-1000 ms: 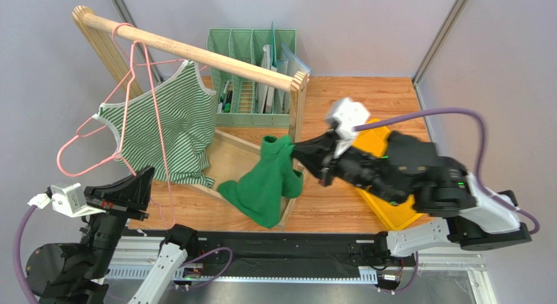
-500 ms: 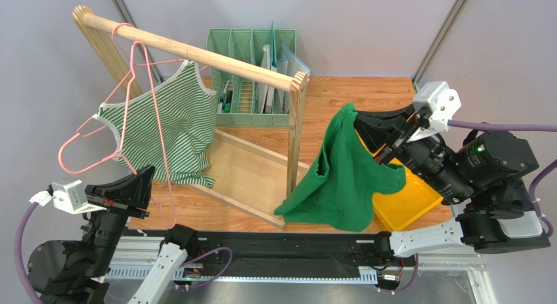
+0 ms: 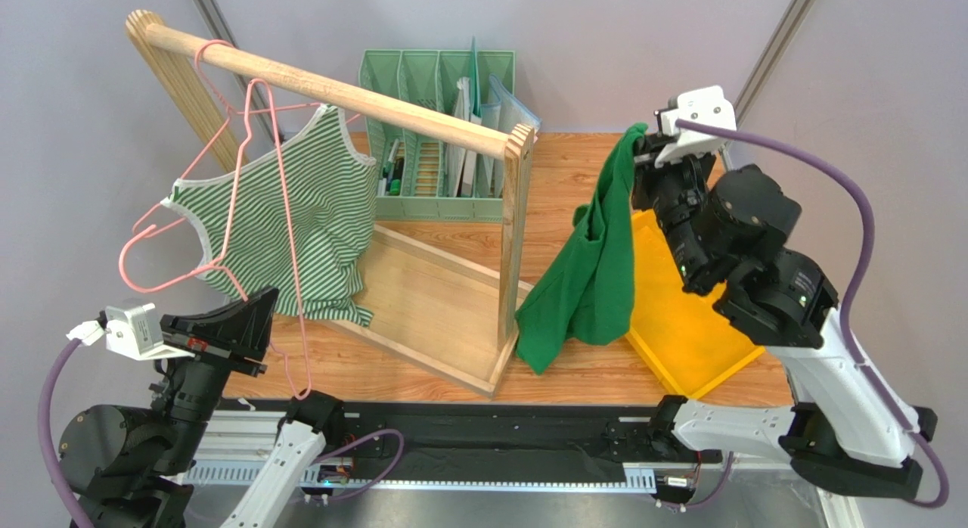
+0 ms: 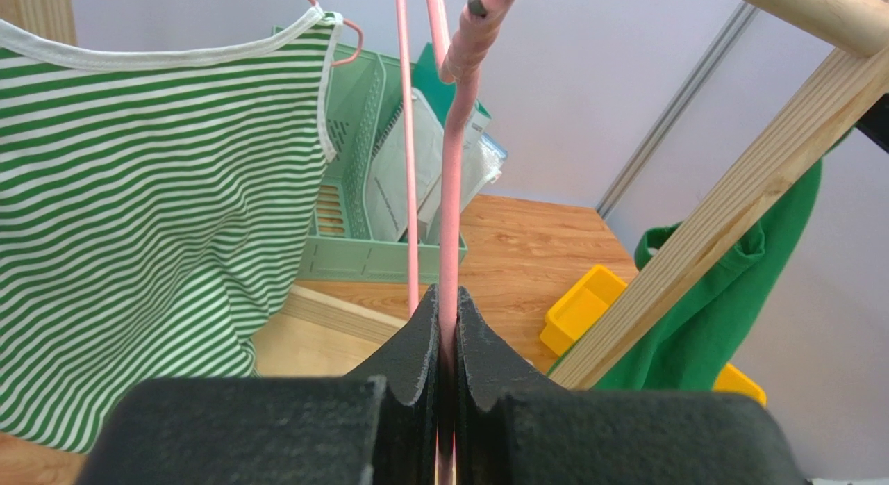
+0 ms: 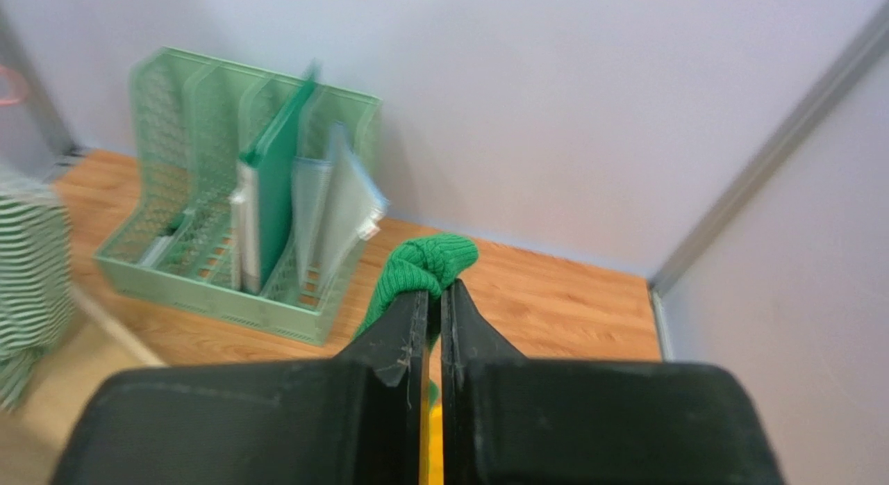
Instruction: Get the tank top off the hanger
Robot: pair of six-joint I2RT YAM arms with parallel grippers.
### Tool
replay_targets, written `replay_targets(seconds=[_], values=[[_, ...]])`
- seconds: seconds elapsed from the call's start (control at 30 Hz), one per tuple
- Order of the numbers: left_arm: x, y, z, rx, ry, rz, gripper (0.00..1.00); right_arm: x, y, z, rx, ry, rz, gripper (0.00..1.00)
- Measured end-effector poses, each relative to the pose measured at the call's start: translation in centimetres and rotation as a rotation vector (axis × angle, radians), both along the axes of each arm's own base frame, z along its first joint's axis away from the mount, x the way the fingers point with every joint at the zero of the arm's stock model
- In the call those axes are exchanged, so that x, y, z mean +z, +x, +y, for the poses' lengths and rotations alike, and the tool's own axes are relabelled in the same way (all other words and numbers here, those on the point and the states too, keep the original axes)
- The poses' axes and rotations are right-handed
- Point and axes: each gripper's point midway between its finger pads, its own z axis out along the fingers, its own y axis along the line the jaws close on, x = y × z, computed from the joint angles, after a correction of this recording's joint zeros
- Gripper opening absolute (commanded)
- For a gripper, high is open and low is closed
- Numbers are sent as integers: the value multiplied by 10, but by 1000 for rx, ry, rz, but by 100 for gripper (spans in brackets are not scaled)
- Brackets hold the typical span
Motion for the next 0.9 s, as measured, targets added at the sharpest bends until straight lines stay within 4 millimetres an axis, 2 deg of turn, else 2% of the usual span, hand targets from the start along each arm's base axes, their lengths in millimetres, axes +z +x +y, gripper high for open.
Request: replay_targets(seconds=[0.17, 0.23, 0.3, 0.43, 0.57, 0.67, 0.8, 0.9], values=[[-1, 0, 0, -1, 0, 3, 0, -19, 45, -34, -123, 44, 91, 0], [-1, 0, 0, -1, 0, 7, 0, -18, 55, -41, -144, 74, 116, 0], [-3, 0, 0, -2, 2, 14, 0, -8, 61, -43, -144, 111, 120, 0], [-7, 0, 0, -2, 7, 28, 0, 33, 56, -46, -118, 184, 62, 0], [-10, 0, -1, -3, 11, 39, 0, 90, 38, -65, -132, 262, -70, 0], [-12, 0, -2, -8, 14, 45, 0, 120, 24, -84, -180, 290, -159, 0], [-16, 0, -2, -10, 19, 60, 0, 127, 18, -103, -262, 271, -192, 0], [-19, 0, -1, -8, 23, 72, 0, 120, 22, -112, -325, 245, -178, 0]])
